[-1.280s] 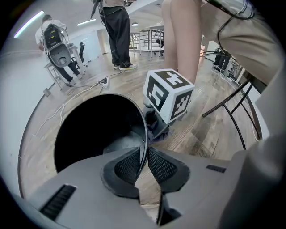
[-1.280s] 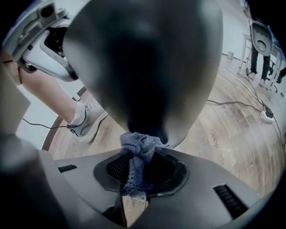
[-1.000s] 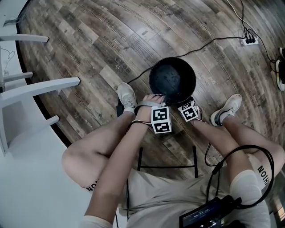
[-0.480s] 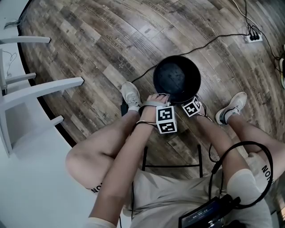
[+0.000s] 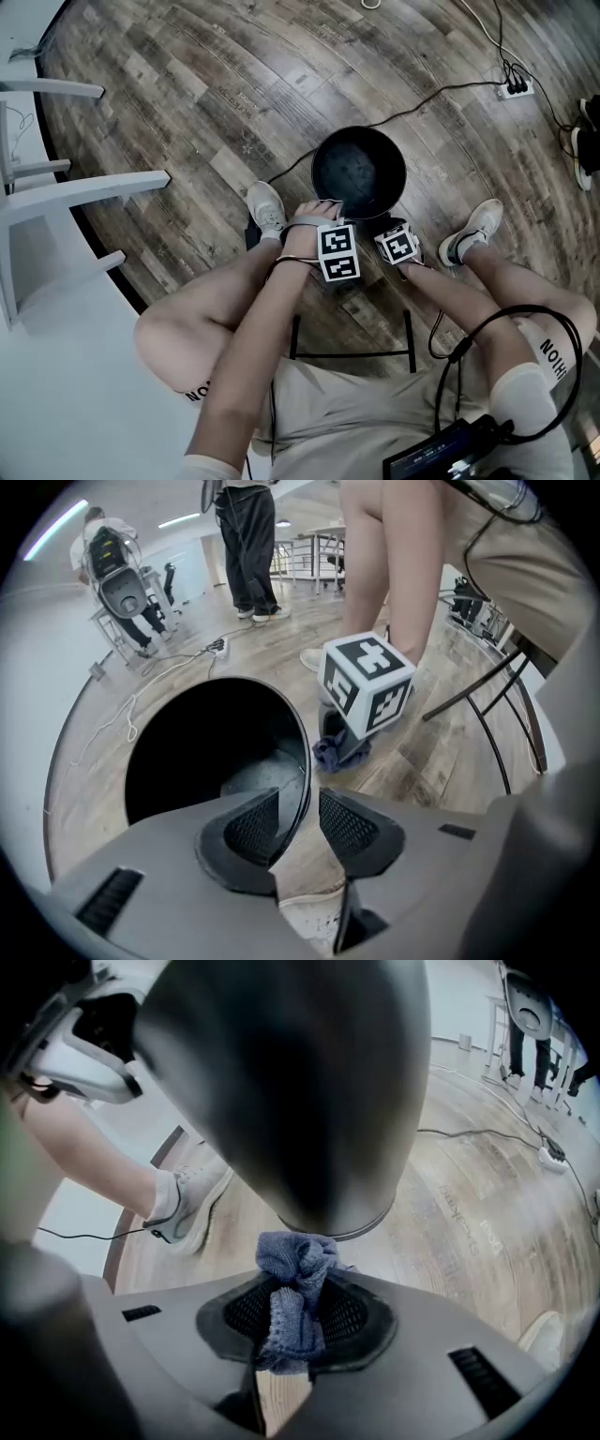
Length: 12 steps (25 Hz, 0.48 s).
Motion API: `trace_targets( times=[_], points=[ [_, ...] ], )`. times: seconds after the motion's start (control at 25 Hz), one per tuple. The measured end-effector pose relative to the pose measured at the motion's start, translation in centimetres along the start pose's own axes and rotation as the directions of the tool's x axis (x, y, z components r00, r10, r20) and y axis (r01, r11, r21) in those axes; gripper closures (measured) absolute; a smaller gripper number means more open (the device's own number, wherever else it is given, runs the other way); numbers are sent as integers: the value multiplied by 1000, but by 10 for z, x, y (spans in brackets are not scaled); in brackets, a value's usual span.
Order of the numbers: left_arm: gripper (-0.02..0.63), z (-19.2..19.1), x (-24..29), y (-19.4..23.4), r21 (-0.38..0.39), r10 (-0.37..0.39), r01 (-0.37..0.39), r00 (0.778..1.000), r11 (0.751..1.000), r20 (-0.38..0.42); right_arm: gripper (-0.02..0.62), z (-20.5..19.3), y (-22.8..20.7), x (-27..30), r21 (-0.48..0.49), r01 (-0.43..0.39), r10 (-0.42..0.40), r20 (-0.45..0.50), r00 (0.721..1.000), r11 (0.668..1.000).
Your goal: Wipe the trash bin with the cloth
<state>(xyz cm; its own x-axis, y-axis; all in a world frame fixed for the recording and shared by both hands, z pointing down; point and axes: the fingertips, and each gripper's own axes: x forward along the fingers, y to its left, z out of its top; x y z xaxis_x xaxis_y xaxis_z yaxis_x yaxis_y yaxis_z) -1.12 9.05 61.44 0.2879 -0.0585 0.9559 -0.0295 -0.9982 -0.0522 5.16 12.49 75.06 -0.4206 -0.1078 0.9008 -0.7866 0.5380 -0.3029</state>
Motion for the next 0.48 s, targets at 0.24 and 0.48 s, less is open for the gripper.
trace_targets(
  times=[0.24,0.48],
  points=[
    [480,-33,2,9,84,27,-22,998,996,-51,492,19,26,-61,29,-46,43,74,996,999],
    [489,-31,7,10,61,32,-30,999,998,-33,492,45,46,-114,64,-94,83,154,985,994]
  ],
)
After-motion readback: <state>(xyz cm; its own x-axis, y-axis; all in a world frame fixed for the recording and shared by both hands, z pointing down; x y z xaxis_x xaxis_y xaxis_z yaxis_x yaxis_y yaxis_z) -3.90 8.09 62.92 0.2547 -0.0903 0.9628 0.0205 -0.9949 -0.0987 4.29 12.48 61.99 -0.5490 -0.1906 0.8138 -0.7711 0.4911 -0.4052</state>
